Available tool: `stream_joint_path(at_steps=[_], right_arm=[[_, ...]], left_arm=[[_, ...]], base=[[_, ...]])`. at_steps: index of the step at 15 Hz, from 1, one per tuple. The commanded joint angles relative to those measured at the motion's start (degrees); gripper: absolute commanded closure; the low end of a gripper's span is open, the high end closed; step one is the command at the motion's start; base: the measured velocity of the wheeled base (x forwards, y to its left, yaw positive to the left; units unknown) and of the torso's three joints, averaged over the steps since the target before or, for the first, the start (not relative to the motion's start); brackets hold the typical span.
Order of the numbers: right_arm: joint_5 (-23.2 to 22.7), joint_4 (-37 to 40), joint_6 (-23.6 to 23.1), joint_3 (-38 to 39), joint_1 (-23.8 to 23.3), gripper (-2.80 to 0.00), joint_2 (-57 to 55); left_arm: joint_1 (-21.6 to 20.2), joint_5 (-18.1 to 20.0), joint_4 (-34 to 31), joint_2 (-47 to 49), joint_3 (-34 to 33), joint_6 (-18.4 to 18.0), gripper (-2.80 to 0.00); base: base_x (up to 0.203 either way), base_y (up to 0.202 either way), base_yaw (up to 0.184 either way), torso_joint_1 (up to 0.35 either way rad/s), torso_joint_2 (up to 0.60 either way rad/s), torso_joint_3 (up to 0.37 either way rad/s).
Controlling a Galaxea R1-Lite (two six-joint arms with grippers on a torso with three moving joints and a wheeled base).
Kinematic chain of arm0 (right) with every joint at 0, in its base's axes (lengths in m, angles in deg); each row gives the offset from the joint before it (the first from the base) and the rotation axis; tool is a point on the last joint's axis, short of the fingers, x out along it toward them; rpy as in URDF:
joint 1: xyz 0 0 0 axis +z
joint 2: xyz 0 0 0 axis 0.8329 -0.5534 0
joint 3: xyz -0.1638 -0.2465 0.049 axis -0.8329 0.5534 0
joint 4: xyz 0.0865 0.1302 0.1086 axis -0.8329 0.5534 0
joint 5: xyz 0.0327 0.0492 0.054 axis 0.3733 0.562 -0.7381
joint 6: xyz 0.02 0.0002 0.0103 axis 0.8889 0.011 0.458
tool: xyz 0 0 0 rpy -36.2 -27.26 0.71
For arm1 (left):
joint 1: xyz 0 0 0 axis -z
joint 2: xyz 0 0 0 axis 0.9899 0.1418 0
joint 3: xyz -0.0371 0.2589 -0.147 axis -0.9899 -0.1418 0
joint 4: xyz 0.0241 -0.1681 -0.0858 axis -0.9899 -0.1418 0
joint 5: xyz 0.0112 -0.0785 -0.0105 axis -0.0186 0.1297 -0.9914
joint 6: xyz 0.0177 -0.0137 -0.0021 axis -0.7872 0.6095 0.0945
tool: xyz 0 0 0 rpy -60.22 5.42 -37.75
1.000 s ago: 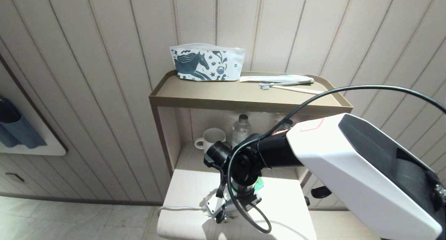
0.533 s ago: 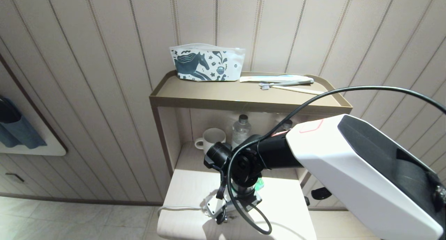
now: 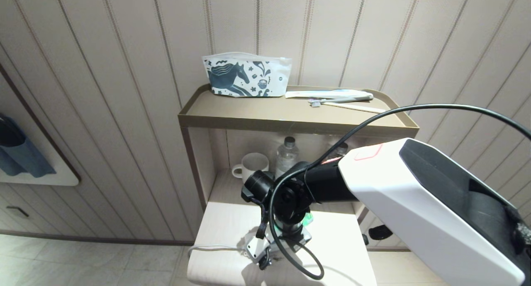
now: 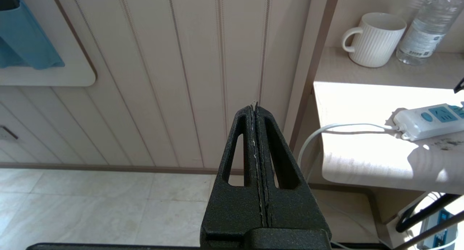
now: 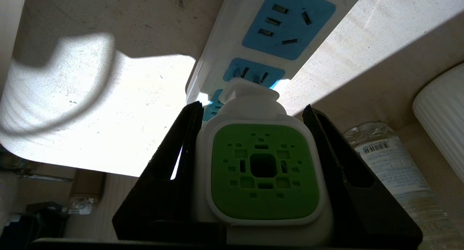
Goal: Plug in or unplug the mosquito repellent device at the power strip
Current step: Insert the plug into the socket
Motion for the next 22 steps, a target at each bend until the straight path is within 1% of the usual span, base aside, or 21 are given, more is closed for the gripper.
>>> stream_joint_path(at_steps=[1, 3, 11, 13, 16, 20, 22], right_arm=[[0.1, 0.2, -0.5, 0.0, 0.0, 0.0, -0.4], [1.3, 0.2, -2.0, 1.2, 0.1, 0.0, 0.4], [1.3, 0.0, -2.9, 3.0, 0.0, 0.0, 1.0], [1.1, -0.3, -2.9, 6.4, -0.3, 0.0, 2.4], [1.1, -0.3, -3.1, 6.0, -1.2, 0.0, 2.3], [1.1, -0.4, -3.1, 5.5, -1.1, 0.0, 1.6], [1.1, -0.4, -3.2, 2.6, -1.0, 0.0, 0.1]], left_arm=[[0.0, 0.0, 0.0, 0.0, 0.0, 0.0, 0.0], [0.0, 0.0, 0.0, 0.0, 0.0, 0.0, 0.0], [0.0, 0.0, 0.0, 0.0, 0.0, 0.0, 0.0], [0.0, 0.0, 0.0, 0.0, 0.0, 0.0, 0.0], [0.0, 0.0, 0.0, 0.0, 0.0, 0.0, 0.0], [0.0, 0.0, 0.0, 0.0, 0.0, 0.0, 0.0], [0.0, 0.0, 0.0, 0.0, 0.0, 0.0, 0.0]], base=[[0.0, 0.0, 0.0, 0.0, 0.0, 0.0], [0.0, 0.0, 0.0, 0.0, 0.0, 0.0], [0.0, 0.0, 0.0, 0.0, 0.0, 0.0], [0.0, 0.0, 0.0, 0.0, 0.0, 0.0], [0.0, 0.0, 0.0, 0.0, 0.0, 0.0], [0.0, 0.0, 0.0, 0.0, 0.0, 0.0], [0.0, 0.0, 0.0, 0.0, 0.0, 0.0]])
